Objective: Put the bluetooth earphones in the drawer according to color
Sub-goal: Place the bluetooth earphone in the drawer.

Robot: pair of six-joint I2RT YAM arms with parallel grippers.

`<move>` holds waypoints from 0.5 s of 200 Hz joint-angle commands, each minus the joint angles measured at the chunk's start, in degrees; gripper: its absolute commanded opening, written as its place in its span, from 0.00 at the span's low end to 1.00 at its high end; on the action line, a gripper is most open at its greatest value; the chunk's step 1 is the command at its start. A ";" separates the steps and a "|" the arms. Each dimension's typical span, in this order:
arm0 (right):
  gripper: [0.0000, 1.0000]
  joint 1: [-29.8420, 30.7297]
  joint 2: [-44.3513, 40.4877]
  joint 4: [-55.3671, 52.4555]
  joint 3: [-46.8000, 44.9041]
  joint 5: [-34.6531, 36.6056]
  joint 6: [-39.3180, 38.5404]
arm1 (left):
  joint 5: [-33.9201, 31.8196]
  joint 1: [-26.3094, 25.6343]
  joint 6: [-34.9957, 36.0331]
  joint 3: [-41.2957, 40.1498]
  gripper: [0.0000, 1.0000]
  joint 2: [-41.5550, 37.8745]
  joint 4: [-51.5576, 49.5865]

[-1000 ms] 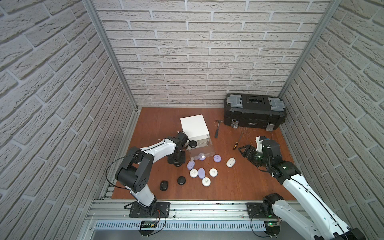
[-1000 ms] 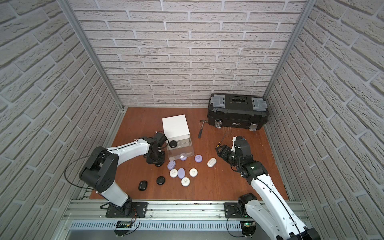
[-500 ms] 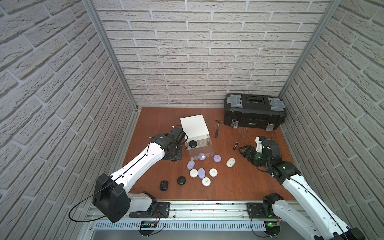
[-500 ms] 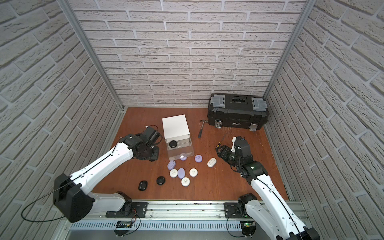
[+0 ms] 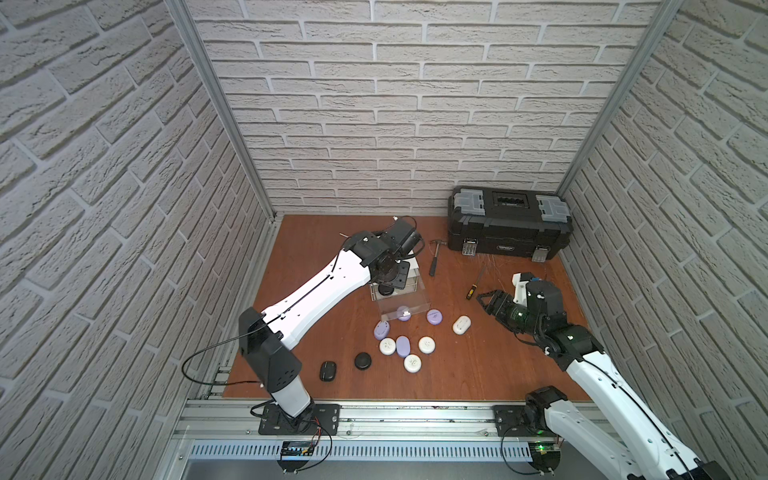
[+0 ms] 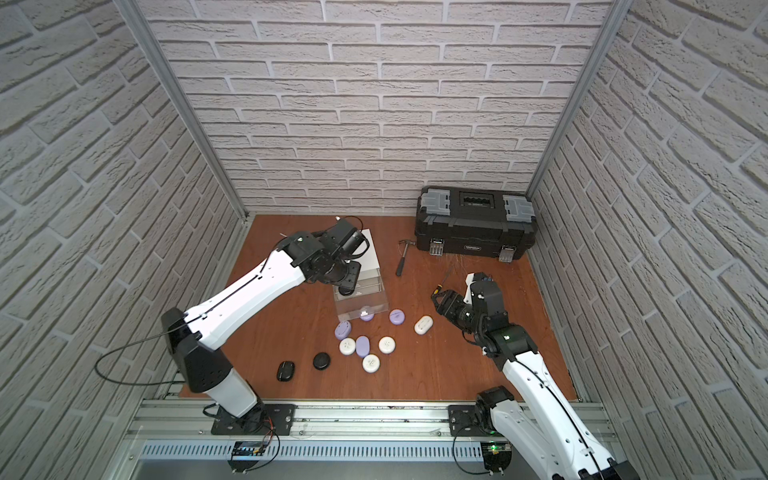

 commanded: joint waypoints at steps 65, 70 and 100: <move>0.67 -0.94 -1.22 1.56 -1.04 -1.02 -0.43 | 3.59 0.81 3.45 8.52 0.43 12.16 0.21; 0.67 -0.98 -1.28 1.56 -1.06 -0.95 -0.43 | 3.78 0.79 3.40 8.61 0.43 12.75 0.44; 0.67 -1.11 -1.30 1.39 -1.17 -0.88 -0.60 | 4.82 0.96 3.44 8.70 0.43 14.72 1.49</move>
